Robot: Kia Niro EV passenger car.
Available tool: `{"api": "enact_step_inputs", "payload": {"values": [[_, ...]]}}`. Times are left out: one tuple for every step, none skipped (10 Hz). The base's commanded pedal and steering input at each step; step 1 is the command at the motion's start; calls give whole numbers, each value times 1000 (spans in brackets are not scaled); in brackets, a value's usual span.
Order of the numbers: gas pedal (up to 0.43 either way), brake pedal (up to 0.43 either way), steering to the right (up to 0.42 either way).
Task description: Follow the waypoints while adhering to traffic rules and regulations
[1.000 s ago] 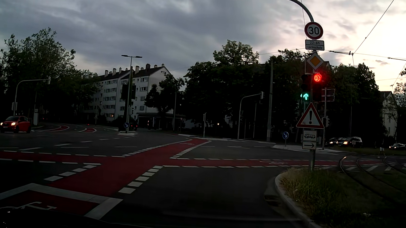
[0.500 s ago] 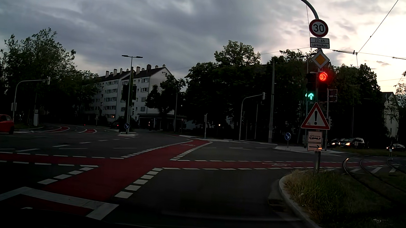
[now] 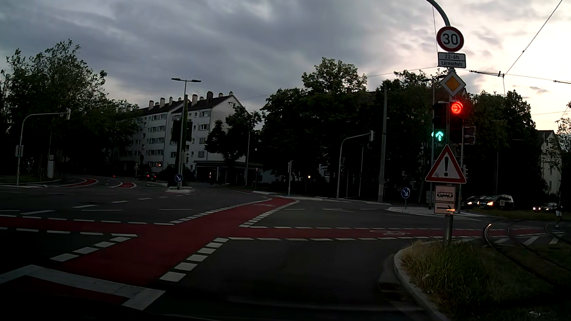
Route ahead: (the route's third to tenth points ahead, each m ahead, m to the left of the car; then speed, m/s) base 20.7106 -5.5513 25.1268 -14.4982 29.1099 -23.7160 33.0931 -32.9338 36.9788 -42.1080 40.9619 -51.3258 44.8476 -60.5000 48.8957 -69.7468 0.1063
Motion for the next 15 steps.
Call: {"api": "enact_step_inputs", "payload": {"values": [[0, 207, -52], [0, 207, -53], [0, 213, -52], [0, 226, -52], [0, 232, -52], [0, 232, -53], [0, 232, -52], [0, 238, -52], [0, 244, -52], [0, 244, -52], [0, 244, -53], [0, 244, -53], [0, 244, -52], [0, 244, -53], [0, 244, -52]]}}
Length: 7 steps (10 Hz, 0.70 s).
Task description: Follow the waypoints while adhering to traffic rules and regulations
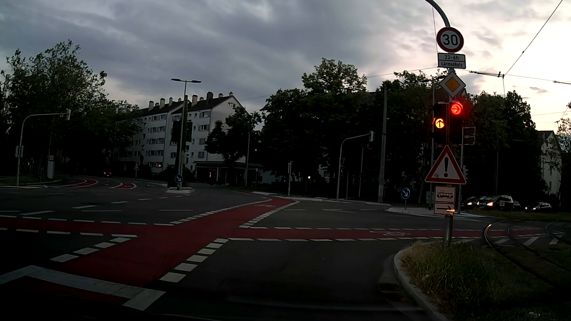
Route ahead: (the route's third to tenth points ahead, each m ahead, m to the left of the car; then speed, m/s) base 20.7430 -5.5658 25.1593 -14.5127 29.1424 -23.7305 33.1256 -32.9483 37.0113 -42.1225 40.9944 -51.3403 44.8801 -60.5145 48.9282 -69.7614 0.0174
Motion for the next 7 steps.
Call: {"api": "enact_step_inputs", "payload": {"values": [[0, 244, -53], [0, 244, -52], [0, 244, -52], [0, 244, -52], [0, 244, -52], [0, 250, -52], [0, 250, -53]]}}
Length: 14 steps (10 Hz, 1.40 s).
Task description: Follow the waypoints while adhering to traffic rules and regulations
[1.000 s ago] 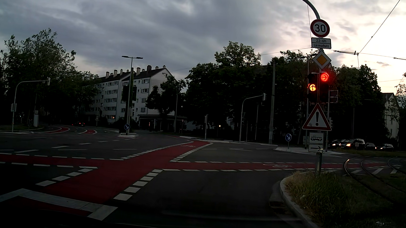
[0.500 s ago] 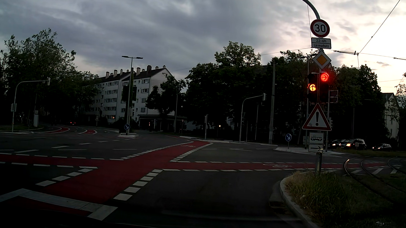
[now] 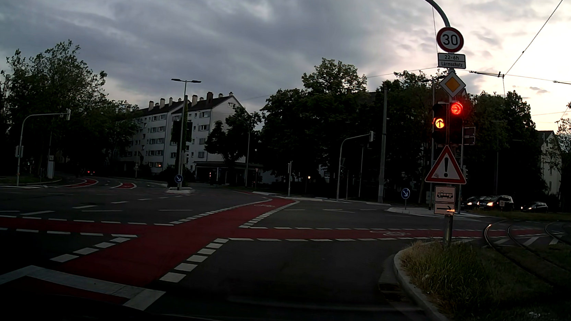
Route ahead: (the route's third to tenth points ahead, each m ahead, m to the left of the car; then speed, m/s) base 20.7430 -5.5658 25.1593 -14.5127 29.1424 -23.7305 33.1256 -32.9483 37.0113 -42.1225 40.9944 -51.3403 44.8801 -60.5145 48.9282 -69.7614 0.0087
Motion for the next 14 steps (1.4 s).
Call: {"api": "enact_step_inputs", "payload": {"values": [[0, 250, -52], [0, 250, -52], [0, 250, -53], [0, 250, -53], [0, 250, -52], [0, 250, -52], [0, 250, -53], [0, 250, -53], [0, 250, -52], [0, 244, -52], [0, 244, -53], [0, 250, -52], [0, 250, -53], [0, 250, -52]]}}
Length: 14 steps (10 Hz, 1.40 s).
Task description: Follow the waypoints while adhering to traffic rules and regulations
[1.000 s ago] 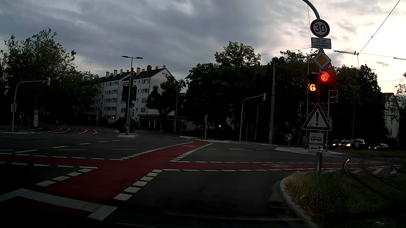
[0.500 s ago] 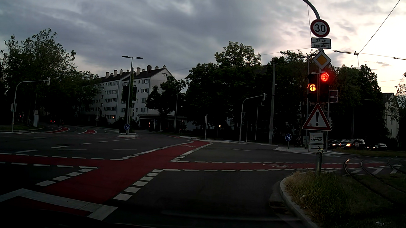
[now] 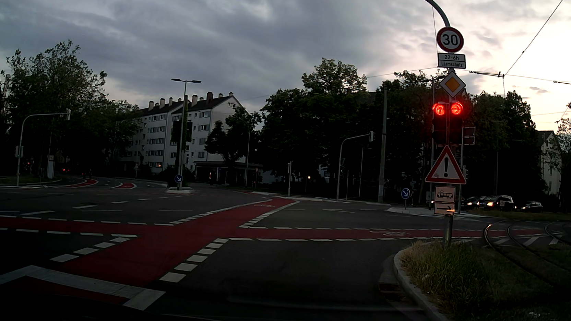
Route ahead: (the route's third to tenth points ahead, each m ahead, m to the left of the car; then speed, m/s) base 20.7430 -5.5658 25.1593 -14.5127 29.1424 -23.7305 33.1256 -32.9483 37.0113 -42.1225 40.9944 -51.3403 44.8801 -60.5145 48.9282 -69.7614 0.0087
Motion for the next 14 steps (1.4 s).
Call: {"api": "enact_step_inputs", "payload": {"values": [[0, 250, -53], [0, 244, -53], [0, 250, -53], [0, 250, -53], [0, 250, -53], [0, 250, -53], [0, 250, -53], [0, 250, -52], [0, 244, -53], [0, 244, -53], [0, 250, -53], [0, 244, -52], [0, 244, -52], [0, 250, -53]]}}
